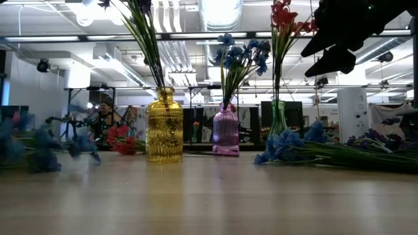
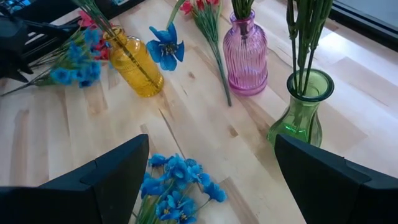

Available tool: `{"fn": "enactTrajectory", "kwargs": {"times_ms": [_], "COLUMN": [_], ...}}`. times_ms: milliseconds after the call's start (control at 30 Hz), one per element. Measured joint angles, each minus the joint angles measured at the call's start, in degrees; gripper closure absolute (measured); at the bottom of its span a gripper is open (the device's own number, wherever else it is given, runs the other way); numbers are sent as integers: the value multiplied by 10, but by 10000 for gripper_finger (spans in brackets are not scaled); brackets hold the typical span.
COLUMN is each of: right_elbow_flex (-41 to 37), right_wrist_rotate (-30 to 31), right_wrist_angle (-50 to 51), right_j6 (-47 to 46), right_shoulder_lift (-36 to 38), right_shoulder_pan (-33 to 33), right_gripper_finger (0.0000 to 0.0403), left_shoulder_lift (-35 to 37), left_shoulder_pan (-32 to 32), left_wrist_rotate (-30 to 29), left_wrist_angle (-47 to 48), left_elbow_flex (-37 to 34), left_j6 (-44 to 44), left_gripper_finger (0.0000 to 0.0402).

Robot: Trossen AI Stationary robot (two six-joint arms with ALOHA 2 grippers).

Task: Sort flowers into vase by color
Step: Put the left blue flowers into the pink vase

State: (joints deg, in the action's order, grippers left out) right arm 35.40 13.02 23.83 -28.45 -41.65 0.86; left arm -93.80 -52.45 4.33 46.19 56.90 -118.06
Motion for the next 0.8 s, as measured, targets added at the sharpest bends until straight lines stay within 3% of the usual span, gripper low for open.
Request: {"fn": "enactTrajectory", "kwargs": {"times_ms": [133, 300, 800], "right_elbow_flex": [0, 0, 0], "right_wrist_rotate": [0, 0, 0], "right_wrist_angle": [0, 0, 0], "right_j6": [0, 1, 1], "right_shoulder_lift": [0, 0, 0], "right_shoulder_pan": [0, 0, 0], "right_gripper_finger": [62, 62, 62], "left_shoulder_lift": [0, 0, -57], "left_shoulder_pan": [0, 10, 35], "left_wrist_rotate": [-5, -57, -52], "left_wrist_angle": [-4, 11, 3], "left_elbow_flex": [0, 0, -1], "left_j6": [1, -2, 23], "left_gripper_finger": [229, 191, 198]}}
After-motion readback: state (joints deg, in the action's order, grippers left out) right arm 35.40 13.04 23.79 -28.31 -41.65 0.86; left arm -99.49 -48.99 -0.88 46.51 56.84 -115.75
